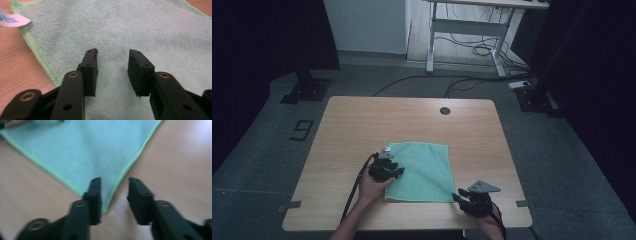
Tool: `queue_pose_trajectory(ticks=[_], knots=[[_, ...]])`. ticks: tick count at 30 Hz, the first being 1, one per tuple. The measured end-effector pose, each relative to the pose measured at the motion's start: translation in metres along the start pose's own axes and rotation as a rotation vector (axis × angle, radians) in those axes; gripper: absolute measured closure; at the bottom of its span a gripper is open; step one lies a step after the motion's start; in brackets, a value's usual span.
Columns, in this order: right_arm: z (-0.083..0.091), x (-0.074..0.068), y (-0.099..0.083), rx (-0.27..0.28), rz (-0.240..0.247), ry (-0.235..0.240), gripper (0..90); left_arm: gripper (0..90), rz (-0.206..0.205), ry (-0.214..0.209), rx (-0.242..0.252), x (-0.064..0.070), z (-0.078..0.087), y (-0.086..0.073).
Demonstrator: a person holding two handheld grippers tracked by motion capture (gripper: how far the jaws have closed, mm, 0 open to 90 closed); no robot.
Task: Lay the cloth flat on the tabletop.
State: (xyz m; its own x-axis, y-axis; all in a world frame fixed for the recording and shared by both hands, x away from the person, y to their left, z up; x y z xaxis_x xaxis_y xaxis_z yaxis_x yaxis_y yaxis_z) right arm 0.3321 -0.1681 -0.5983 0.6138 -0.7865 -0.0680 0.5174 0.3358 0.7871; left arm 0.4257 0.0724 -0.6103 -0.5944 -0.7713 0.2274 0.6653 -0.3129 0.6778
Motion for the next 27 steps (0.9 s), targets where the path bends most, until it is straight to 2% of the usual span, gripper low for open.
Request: queue_pose_trajectory(ticks=[2,4,5,6,7,10,11,13,14,15,19,21,24,27], knots=[[-0.001,0.001,0.017,0.039,0.013,-0.008,59.1,58.4,-0.006,0.009,0.012,-0.002,0.001,0.003],[-0.004,0.0,0.024,0.049,0.023,-0.009,56.6,58.2,-0.002,0.011,0.022,-0.005,0.002,0.007],[-0.008,0.0,0.03,0.053,0.037,-0.009,55.3,57.7,-0.001,0.016,0.022,-0.007,0.002,0.009],[-0.021,-0.003,0.044,0.06,0.05,0.001,51.1,56.9,0.0,0.023,0.022,-0.01,0.0,0.013],[-0.021,-0.003,0.044,0.06,0.05,0.001,51.1,56.5,0.0,0.023,0.022,-0.01,0.0,0.013],[-0.049,-0.004,0.064,0.056,0.044,0.018,44.4,55.5,0.014,0.017,0.013,-0.014,-0.006,0.017],[-0.066,-0.001,0.072,0.05,0.039,0.006,41.8,54.6,0.017,0.018,0.012,-0.014,-0.007,0.017],[-0.081,0.003,0.078,0.032,0.046,-0.019,40.6,54.3,0.018,0.019,0.009,-0.015,-0.009,0.017],[-0.099,0.005,0.085,0.007,0.042,-0.015,39.9,53.2,0.017,0.018,0.007,-0.016,-0.01,0.017],[-0.099,0.005,0.085,0.007,0.042,-0.015,39.9,53.2,0.014,0.017,0.005,-0.015,-0.01,0.016],[-0.119,0.006,0.087,-0.04,0.056,-0.024,37.1,52.3,0.002,0.019,0.009,-0.013,-0.01,0.014],[-0.126,0.006,0.083,-0.066,0.071,-0.043,35.2,52.2,0.0,0.021,0.011,-0.012,-0.01,0.012],[-0.127,0.006,0.077,-0.078,0.082,-0.053,34.4,52.2,-0.004,0.019,0.014,-0.008,-0.009,0.01],[-0.121,0.007,0.072,-0.088,0.084,-0.05,33.9,52.1,-0.006,-0.003,0.008,0.0,-0.007,0.005]])
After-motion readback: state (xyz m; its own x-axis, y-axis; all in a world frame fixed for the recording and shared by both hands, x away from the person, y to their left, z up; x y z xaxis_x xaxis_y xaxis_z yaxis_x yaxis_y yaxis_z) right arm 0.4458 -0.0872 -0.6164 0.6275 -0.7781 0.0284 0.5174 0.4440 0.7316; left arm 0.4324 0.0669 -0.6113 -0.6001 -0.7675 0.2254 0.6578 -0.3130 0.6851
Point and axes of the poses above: each handheld gripper's, and its own axes: z roughly backward along the jaws, y roughly out of its top, x roughly to its right, the point moved 10 cm from there along -z, roughly forward along the jaws, and after that the axes turned 3 degrees about z, right-handed, at the moved point
